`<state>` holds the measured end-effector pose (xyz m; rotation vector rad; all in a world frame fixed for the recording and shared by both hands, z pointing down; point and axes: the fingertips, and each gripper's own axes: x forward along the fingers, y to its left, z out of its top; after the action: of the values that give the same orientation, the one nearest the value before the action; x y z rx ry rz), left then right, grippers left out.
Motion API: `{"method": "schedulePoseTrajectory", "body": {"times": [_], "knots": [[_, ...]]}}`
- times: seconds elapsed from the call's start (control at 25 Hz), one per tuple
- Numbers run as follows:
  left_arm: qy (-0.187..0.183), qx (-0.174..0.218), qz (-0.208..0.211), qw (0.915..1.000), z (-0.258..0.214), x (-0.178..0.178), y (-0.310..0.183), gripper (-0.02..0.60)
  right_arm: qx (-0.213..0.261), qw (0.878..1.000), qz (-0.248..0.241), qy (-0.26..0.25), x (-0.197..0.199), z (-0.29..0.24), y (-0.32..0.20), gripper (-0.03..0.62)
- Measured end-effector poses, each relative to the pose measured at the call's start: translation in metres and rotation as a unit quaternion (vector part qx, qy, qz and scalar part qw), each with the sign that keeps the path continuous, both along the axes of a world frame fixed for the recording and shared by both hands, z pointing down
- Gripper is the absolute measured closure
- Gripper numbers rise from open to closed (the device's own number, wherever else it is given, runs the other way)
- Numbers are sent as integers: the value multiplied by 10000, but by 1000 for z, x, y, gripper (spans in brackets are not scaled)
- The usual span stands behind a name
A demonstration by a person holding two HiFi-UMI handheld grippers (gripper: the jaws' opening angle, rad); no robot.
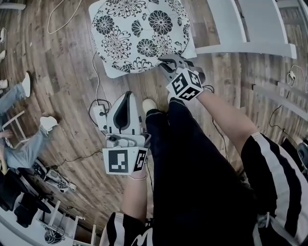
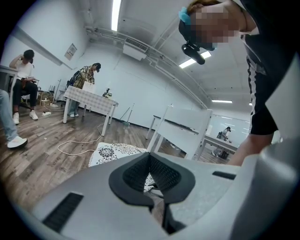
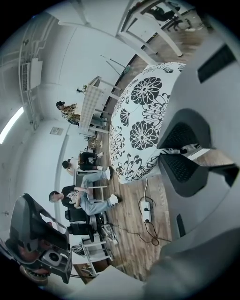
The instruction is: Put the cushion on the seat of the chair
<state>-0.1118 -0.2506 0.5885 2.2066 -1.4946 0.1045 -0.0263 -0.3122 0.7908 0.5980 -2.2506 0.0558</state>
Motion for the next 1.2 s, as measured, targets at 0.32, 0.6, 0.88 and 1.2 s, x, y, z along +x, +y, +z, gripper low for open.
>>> {"method": "schedulePoseTrajectory", "body": {"times": [0.32, 0.6, 0.88, 1.2], "knots": [[43, -40, 57, 10000, 1, 2, -3, 578, -214, 9995, -47, 217, -1, 14, 0, 563], [38, -41, 22, 10000, -2, 0, -6, 578, -856, 9958, -270, 193, -6, 26, 7, 522], [30, -36, 73, 10000, -2, 5, -4, 578, -913, 9944, -478, 233, -9, 26, 16, 450], [-7, 45, 221, 9997, -9, 10, -4, 578, -1001, 9938, -478, 9, -12, 11, 25, 359]]}}
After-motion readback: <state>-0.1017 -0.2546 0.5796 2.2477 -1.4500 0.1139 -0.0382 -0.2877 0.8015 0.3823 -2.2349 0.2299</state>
